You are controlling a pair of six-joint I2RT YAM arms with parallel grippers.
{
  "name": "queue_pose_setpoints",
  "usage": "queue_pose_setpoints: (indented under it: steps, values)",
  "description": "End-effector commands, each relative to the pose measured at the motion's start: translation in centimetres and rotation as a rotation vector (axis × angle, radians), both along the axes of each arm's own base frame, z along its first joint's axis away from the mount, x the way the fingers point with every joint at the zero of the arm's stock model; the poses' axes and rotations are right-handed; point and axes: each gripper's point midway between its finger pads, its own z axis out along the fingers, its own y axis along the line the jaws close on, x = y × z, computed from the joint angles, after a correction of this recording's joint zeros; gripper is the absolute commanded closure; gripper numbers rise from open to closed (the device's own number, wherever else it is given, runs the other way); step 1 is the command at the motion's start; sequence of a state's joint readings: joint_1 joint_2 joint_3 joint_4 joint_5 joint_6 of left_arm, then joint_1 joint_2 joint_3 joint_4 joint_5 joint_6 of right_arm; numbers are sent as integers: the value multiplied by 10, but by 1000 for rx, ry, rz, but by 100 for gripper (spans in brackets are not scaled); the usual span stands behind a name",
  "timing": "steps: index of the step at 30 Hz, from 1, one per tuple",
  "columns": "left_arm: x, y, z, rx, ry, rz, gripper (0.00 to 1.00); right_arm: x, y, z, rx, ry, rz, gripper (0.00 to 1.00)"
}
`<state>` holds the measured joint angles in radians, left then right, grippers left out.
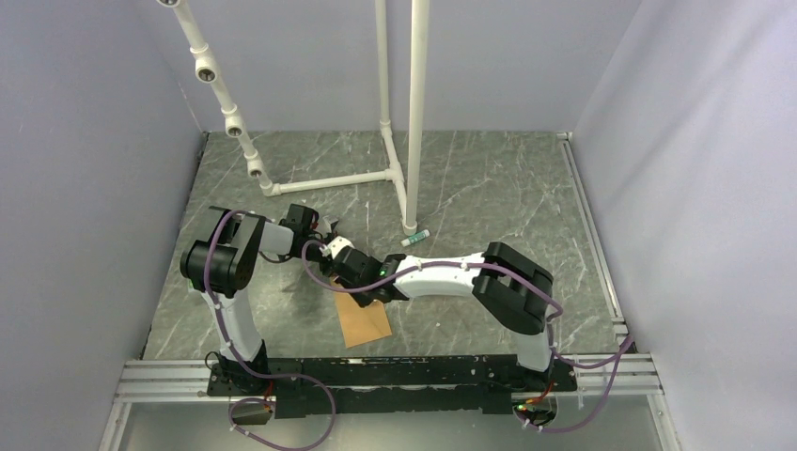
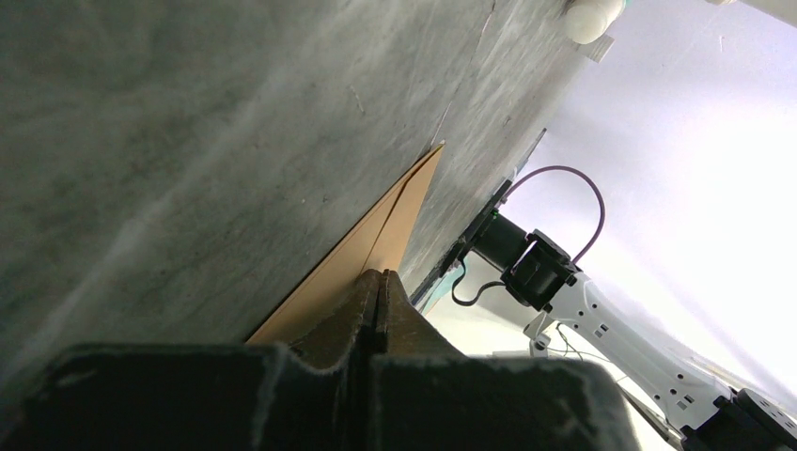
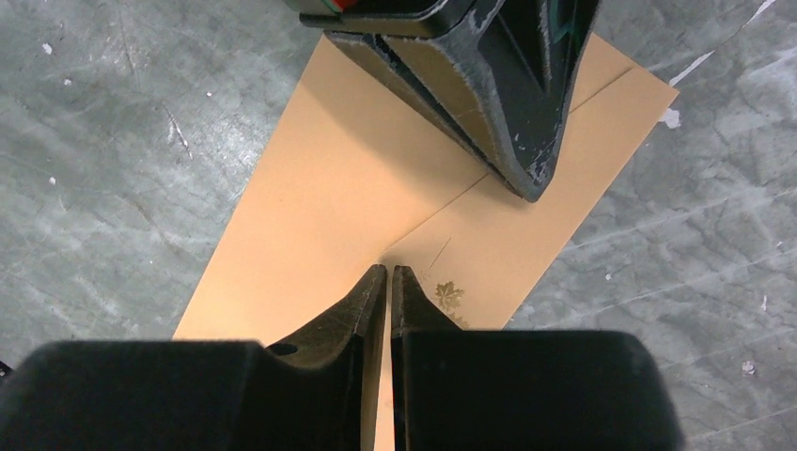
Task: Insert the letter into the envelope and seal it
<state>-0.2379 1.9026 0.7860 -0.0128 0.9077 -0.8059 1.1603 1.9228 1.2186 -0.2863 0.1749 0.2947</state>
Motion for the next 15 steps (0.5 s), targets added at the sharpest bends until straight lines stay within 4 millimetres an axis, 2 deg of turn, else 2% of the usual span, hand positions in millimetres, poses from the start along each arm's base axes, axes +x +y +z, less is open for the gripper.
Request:
queue_pose_setpoints:
  steps: [1, 15]
  values:
    - [-8, 16, -39, 149, 64, 32, 98, -37, -26, -25, -104, 114, 68, 90]
    - [-8, 18, -40, 159, 66, 33, 98, -58, -53, -33, -174, 169, 79, 93]
